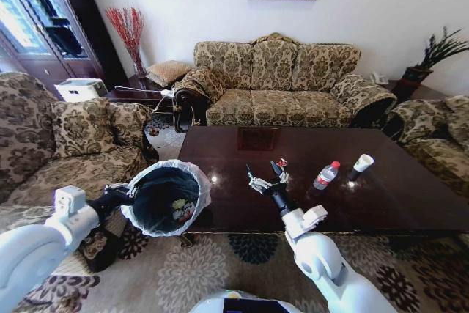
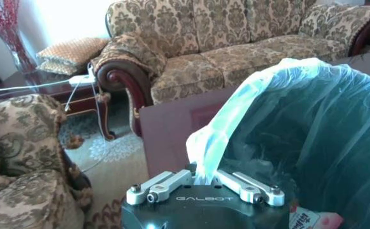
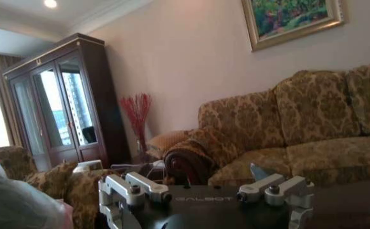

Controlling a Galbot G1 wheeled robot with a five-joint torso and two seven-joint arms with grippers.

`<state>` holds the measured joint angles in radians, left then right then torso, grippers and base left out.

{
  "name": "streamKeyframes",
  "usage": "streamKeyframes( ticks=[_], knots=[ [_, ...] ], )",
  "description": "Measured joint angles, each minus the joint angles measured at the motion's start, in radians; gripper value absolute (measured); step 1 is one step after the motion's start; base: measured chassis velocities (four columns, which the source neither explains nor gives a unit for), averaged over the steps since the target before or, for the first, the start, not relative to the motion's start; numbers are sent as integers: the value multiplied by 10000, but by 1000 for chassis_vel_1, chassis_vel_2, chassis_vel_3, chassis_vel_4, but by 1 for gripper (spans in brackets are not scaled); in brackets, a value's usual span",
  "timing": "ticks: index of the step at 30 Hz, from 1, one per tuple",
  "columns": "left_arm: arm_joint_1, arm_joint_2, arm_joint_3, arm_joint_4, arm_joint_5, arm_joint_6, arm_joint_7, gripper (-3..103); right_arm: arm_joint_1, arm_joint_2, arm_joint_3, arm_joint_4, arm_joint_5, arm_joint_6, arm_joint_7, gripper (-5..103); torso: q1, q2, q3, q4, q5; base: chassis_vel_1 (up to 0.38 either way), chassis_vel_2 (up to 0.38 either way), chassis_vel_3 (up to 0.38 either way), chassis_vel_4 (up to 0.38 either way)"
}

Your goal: Move to the front of the table and place the trash on the table into the trash bin.

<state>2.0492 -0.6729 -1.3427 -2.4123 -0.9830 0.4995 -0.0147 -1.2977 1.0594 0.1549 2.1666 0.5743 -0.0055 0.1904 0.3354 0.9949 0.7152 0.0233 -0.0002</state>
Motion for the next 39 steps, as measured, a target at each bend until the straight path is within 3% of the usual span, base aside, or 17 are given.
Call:
streamKeyframes(
  ticks=[9,17,20,24,28,30,39],
  knots=[
    [-132,-98,97,-133,-20,-48,-1,0,320,261,-64,-997,149,9,225,100,1,0,1,-3,-1,-245,-281,256,253],
    [-131,-199,174,-398,-54,-48,10,0,1438,864,-296,-3787,-726,629,-261,100,1,0,2,-6,8,-205,-217,164,201],
    [-83,-263,217,-471,-60,-41,5,0,2579,1804,-436,-5805,-907,703,-680,100,1,-1,2,0,2,-24,-43,7,6],
    [27,-318,213,-489,-52,-21,-10,0,3328,2566,-565,-7073,-909,657,-915,100,1,-1,2,14,-12,34,34,-13,-21],
    [37,-281,203,-488,-50,-21,-25,0,3631,3005,-662,-7689,-1043,605,-901,100,0,0,1,11,-5,33,39,-11,-21],
    [11,-226,231,-438,-59,-19,-20,0,3968,3470,-654,-8343,-1334,492,-627,100,-1,0,0,-3,2,0,0,0,0],
    [-23,-91,297,-332,-74,-14,-8,0,4862,4124,-628,-9671,-1495,479,-454,100,2,-1,2,0,-1,0,0,0,0]
  ],
)
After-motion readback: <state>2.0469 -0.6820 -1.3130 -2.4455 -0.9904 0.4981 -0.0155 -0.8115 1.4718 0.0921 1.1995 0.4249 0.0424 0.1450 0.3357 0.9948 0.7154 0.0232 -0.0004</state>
